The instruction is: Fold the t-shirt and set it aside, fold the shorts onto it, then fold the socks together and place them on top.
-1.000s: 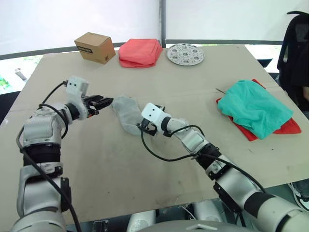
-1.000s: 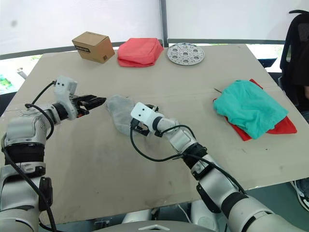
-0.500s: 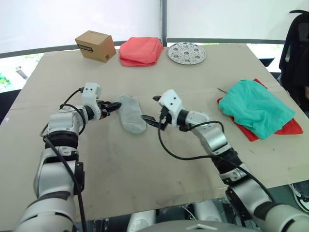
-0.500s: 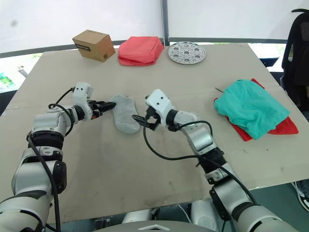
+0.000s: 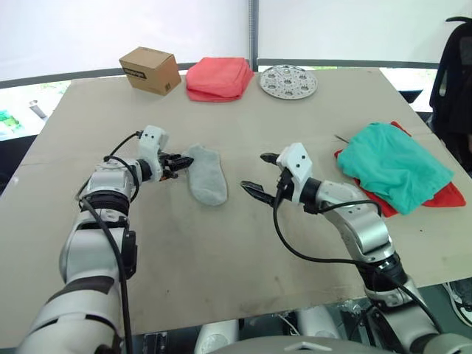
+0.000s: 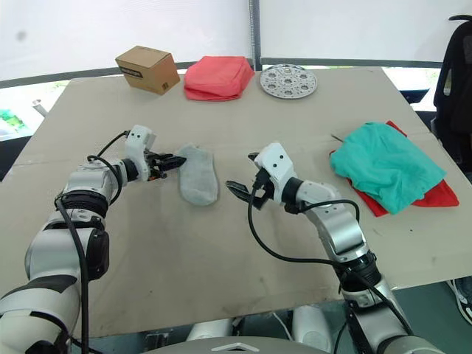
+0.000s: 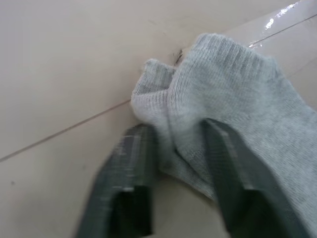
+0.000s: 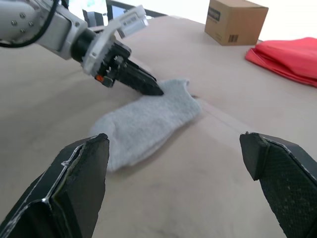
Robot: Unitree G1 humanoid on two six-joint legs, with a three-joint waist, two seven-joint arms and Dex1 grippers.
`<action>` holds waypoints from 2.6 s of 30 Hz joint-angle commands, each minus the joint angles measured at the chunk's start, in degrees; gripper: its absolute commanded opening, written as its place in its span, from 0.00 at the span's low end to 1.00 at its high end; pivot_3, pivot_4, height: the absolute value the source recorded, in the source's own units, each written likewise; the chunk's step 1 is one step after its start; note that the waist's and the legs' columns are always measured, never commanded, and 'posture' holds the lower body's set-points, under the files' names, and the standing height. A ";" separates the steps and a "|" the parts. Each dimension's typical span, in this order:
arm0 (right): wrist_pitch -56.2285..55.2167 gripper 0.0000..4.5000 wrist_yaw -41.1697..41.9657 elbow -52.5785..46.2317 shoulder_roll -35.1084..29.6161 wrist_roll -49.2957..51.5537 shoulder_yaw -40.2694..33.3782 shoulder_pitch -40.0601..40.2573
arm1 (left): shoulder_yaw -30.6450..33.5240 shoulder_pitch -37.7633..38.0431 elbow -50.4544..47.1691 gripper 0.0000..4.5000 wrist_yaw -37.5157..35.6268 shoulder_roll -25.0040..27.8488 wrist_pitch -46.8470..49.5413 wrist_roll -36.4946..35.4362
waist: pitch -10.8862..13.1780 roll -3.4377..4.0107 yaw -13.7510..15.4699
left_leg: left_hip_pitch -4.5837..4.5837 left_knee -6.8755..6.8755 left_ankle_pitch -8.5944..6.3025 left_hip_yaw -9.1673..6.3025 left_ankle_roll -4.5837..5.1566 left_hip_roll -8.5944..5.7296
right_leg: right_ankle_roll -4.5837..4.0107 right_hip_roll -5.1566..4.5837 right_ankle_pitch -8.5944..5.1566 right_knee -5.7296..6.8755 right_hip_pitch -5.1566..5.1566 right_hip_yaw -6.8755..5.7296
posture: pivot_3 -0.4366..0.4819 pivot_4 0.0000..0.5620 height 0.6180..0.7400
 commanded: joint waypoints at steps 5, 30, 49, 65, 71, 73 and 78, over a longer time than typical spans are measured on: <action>0.84 1.00 -1.30 -5.09 -0.79 2.10 -1.27 1.70 | 4.16 1.23 -3.81 0.03 2.46 0.62 2.64 -2.50 | 0.00 0.00 0.02 | -0.01 0.00 0.00 -0.01 0.00 0.01 | 0.00 0.00 0.00 0.00 -0.01 0.00 | 0.48 0.27 1.00; -0.01 1.00 -0.92 -8.93 -5.07 4.72 -2.37 7.86 | -8.38 34.86 -51.32 0.03 41.62 13.67 -53.96 40.67 | 0.18 0.37 1.29 | -0.20 -0.27 0.00 -0.06 -0.02 0.20 | -0.32 -0.36 0.18 -0.56 -0.07 -0.25 | 0.48 0.27 1.00; -0.84 1.00 -0.66 -14.62 -8.63 6.11 -2.05 13.13 | -18.30 32.55 -42.23 0.46 30.26 16.40 -60.24 37.02 | 0.13 0.32 0.59 | -0.11 -0.23 0.01 0.06 0.00 0.13 | -0.24 -0.10 0.17 -0.53 0.00 -0.24 | 0.48 0.27 1.00; -3.04 1.00 1.83 -11.50 -9.58 7.96 -2.74 12.46 | -2.58 45.07 -67.83 0.84 3.44 25.25 -4.49 -34.50 | 0.39 0.53 0.71 | -0.11 -0.09 0.00 0.09 0.01 0.53 | -0.32 -0.11 0.12 -0.54 0.04 -0.29 | 0.48 0.27 1.00; -2.30 1.00 1.49 -12.57 -9.87 8.51 -2.75 13.09 | -2.35 33.82 -70.07 0.31 13.96 14.33 14.78 -40.52 | 0.33 0.43 0.69 | 0.04 0.02 0.00 -0.01 0.02 0.31 | -0.17 -0.05 0.11 -0.57 0.29 -0.26 | 0.48 0.27 1.00; -2.01 1.00 1.00 -12.91 -9.80 8.58 -2.86 13.07 | -4.44 31.31 -68.72 0.10 16.40 9.61 14.92 -36.11 | 0.30 0.39 0.29 | 0.07 0.01 0.01 -0.09 0.01 0.16 | -0.18 0.04 0.12 -0.55 0.43 -0.25 | 0.48 0.27 1.00; -0.92 1.00 -0.43 -13.90 -9.62 8.14 -2.11 12.15 | -10.98 28.81 -59.28 0.02 20.89 0.83 8.46 -21.07 | 0.29 0.42 0.10 | 0.18 -0.12 0.01 -0.12 0.00 0.16 | -0.17 0.14 0.10 -0.57 0.47 -0.22 | 0.48 0.27 1.00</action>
